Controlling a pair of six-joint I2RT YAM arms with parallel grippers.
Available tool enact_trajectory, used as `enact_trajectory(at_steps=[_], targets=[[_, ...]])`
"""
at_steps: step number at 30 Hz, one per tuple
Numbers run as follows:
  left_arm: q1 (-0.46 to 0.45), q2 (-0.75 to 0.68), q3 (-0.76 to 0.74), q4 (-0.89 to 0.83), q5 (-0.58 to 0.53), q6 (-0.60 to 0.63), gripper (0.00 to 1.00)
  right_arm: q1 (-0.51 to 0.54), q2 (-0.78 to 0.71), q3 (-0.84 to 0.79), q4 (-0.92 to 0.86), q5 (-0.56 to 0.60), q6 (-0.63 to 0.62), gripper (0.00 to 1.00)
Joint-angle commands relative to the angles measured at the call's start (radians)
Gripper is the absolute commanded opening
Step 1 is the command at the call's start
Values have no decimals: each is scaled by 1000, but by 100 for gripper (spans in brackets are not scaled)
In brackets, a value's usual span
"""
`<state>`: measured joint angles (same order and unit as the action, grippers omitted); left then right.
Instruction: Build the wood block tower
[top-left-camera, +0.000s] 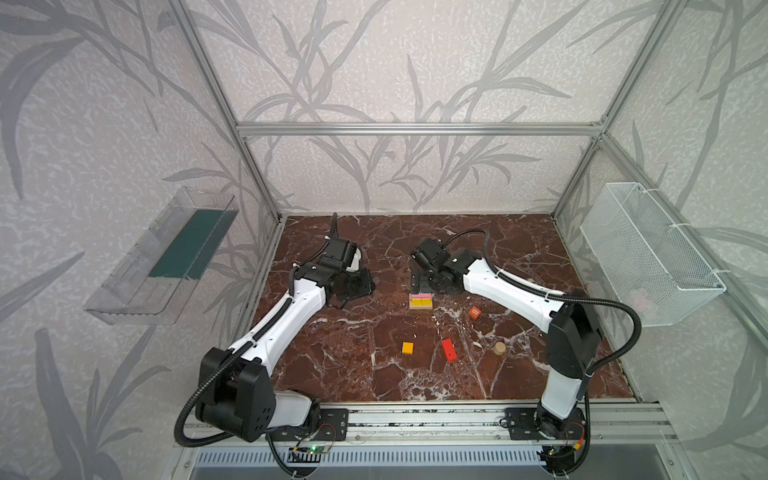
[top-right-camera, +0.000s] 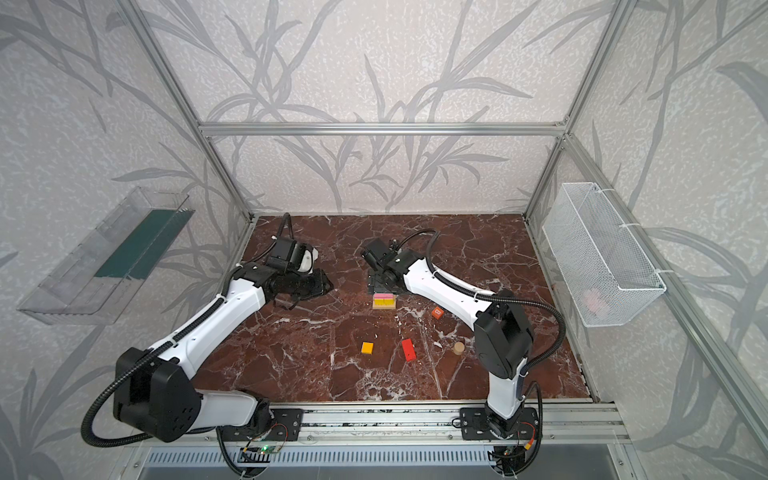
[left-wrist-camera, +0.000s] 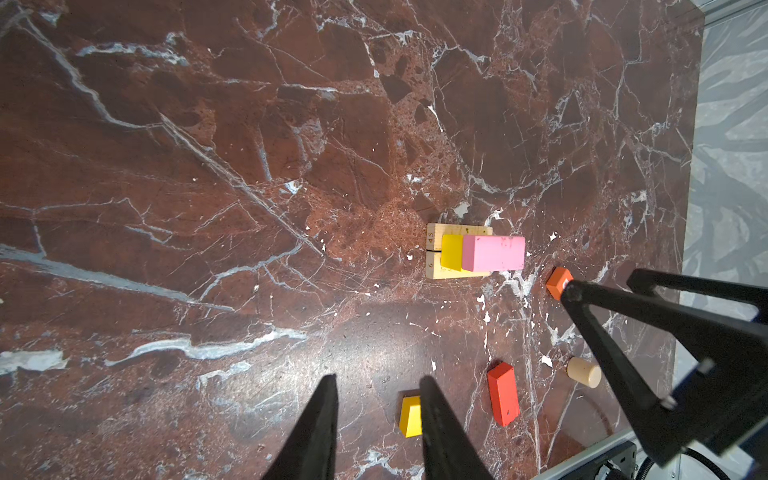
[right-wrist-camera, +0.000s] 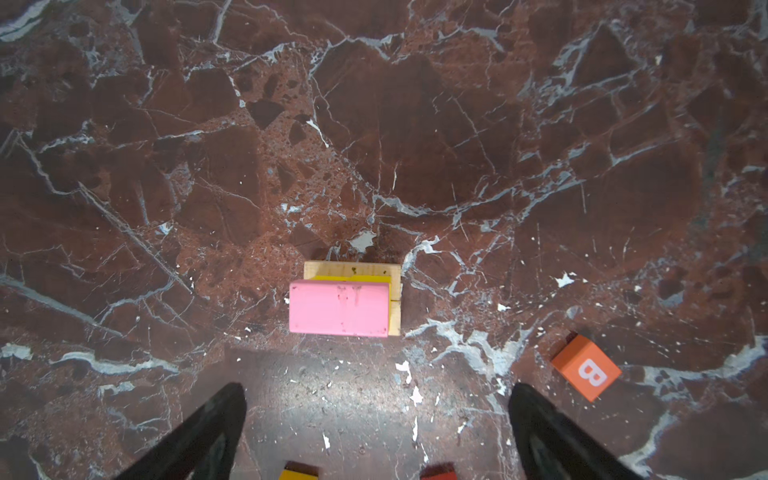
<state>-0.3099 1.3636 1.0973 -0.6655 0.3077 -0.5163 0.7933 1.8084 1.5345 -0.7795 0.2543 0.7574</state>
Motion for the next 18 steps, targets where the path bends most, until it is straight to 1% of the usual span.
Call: enact_trajectory(at_steps=[1, 6, 11, 18], targets=[[-12, -6, 0, -36, -17, -8, 33, 3, -81, -78, 60, 32, -18, 99], [-36, -6, 6, -58, -42, -8, 33, -16, -202, -223, 179, 49, -27, 99], [-65, 18, 55, -127, -77, -17, 33, -29, -310, -313, 177, 88, -49, 99], [-173, -4, 65, -192, -166, -44, 33, -66, -472, -469, 209, 81, -68, 99]])
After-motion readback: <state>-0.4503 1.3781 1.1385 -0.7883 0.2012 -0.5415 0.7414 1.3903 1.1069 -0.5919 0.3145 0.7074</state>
